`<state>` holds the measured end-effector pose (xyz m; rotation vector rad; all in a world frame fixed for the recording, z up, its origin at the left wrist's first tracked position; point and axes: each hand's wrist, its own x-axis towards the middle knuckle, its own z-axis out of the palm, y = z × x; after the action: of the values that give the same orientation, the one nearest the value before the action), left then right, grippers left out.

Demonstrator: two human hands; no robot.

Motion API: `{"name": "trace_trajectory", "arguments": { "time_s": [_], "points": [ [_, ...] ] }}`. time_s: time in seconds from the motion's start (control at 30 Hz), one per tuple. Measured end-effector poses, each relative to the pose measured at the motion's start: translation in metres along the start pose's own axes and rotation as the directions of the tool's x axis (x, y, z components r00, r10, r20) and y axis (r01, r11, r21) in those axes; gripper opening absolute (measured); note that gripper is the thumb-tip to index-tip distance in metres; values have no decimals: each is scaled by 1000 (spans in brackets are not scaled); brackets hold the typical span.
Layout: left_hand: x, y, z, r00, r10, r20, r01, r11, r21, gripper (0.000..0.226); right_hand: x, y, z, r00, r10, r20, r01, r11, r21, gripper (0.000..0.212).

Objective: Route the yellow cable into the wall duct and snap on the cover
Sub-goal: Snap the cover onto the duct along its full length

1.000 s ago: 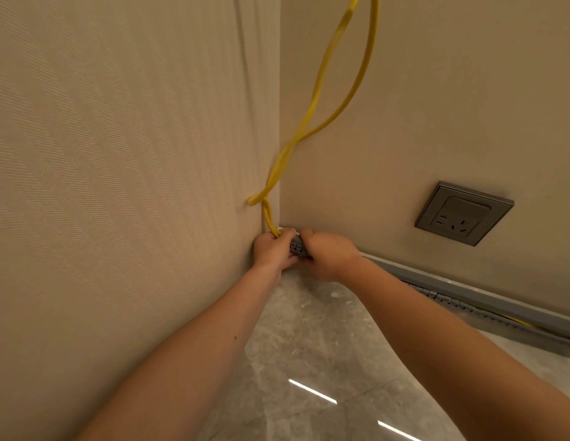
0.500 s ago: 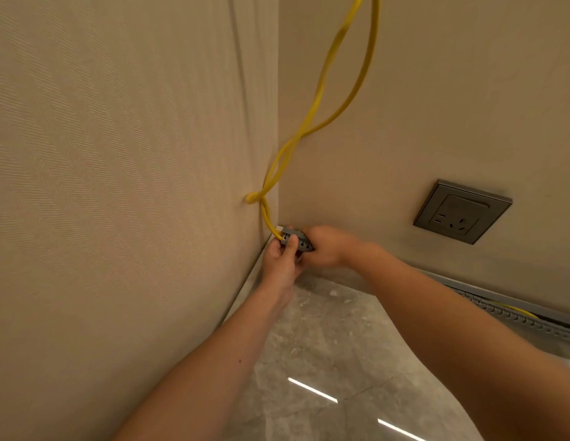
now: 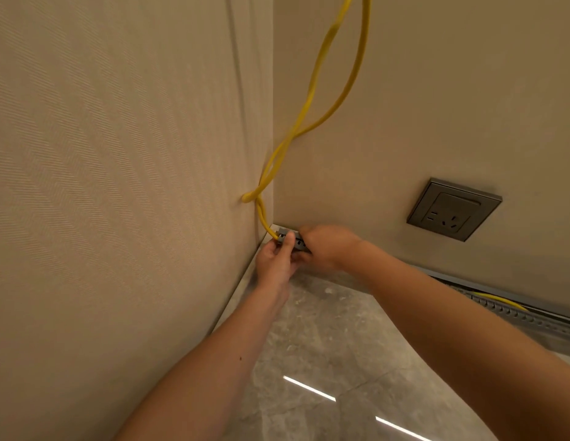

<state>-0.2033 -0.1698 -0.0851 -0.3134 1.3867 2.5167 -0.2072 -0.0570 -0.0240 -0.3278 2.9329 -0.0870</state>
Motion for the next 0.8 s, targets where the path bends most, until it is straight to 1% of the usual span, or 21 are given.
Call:
{"name": "trace_trajectory", "arguments": {
  "time_s": [0.1,0.2,0.27,0.33,0.43,0.6,0.8],
  "points": [
    [4,1,4,999,-20,-34,20,1000,-14,8,-4,-1,8,995,79,-60,-73,992,98,41],
    [6,2,7,998,-26,-54,24,999,-45,7,-8,-1,10,983,133,-124,-110,978,177,36],
    [8,4,7,998,-27,-63,23,997,-67,7,-11,-1,11,973,161,-165,-128,972,196,32],
    [9,5,7,997,-27,-75,21,997,-76,8,-13,0,11,968,171,-186,-133,970,202,31],
    [9,4,8,995,-31,-99,25,998,-64,9,-14,0,12,973,156,-172,-120,972,204,28],
    [10,-1,6,990,-26,-139,22,999,-28,11,-16,0,11,979,133,-153,-109,982,155,27],
    [11,-6,6,986,15,-168,-12,1000,16,9,-20,-3,10,969,143,-204,-115,983,142,26]
  ]
}}
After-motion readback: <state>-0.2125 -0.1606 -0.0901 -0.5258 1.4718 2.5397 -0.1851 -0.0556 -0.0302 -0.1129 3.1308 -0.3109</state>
